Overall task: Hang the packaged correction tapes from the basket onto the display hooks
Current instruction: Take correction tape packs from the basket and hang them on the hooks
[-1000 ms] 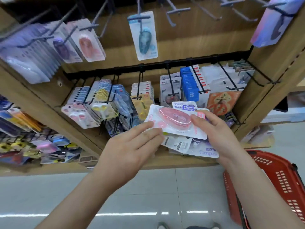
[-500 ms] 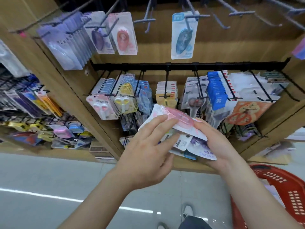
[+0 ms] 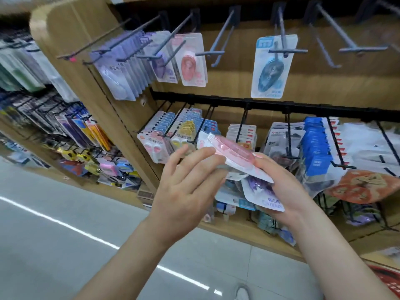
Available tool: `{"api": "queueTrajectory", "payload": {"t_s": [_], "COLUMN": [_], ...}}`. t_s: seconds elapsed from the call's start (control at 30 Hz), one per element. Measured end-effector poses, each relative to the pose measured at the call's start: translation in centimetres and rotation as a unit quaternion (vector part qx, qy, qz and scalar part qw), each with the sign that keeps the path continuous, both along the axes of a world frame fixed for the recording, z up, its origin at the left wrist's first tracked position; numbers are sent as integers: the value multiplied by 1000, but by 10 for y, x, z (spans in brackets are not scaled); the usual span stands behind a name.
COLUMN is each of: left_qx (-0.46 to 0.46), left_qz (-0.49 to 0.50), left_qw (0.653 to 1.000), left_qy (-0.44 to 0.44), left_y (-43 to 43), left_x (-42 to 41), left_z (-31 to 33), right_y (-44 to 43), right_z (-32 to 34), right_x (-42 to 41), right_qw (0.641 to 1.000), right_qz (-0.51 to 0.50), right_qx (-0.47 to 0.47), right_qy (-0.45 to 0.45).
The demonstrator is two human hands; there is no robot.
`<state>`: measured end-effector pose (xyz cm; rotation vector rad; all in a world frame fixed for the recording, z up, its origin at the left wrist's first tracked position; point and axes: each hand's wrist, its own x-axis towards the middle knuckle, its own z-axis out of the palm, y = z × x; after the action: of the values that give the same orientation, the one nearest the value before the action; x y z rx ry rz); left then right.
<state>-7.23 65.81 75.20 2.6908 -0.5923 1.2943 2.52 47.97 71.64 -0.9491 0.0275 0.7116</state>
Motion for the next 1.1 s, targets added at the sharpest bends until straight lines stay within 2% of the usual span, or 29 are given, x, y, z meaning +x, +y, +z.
{"api": "queueTrajectory", "payload": {"t_s": [0.07, 0.17, 0.23, 0.33, 0.4, 0.5, 0.57, 0.63, 0.67, 0.77, 0.8, 0.97, 1.1], "left_qx": [-57, -207, -319, -468, -493, -422, -418, -455, -467, -512, -532, -573, -597], "left_qz": [17, 71, 113, 110, 101, 53, 8, -12, -19, -31, -26, -2, -26], "left_qw": [998, 974, 929, 835, 786, 751, 714, 672, 665, 682, 688, 720, 714], "left_qy": [-24, 51, 151, 269, 358, 505, 562, 584, 582, 521, 492, 392, 366], "left_y": [4, 12, 26, 50, 62, 78, 85, 94, 99, 121, 126, 142, 148], "left_x": [-2, -9, -6, 5, 11, 17, 19, 19, 18, 18, 19, 37, 51], "left_z": [9, 39, 53, 56, 52, 45, 42, 39, 37, 36, 38, 44, 44], "right_y": [-2, -2, 3, 15, 24, 42, 57, 74, 81, 100, 104, 129, 145], "right_z": [7, 21, 31, 46, 57, 68, 71, 71, 71, 68, 67, 64, 64], "right_x": [7, 20, 28, 41, 48, 56, 60, 63, 64, 65, 65, 59, 52], "right_qw": [995, 984, 960, 907, 878, 838, 825, 825, 835, 896, 906, 889, 878], "right_qz": [-21, -9, 2, 40, 90, 153, 170, 159, 152, 103, 80, 9, -19], "right_qx": [-89, -134, -189, -230, -233, -249, -251, -255, -250, -203, -194, -221, -238], "right_qy": [-44, -117, -205, -349, -409, -461, -476, -479, -466, -381, -368, -401, -416]}}
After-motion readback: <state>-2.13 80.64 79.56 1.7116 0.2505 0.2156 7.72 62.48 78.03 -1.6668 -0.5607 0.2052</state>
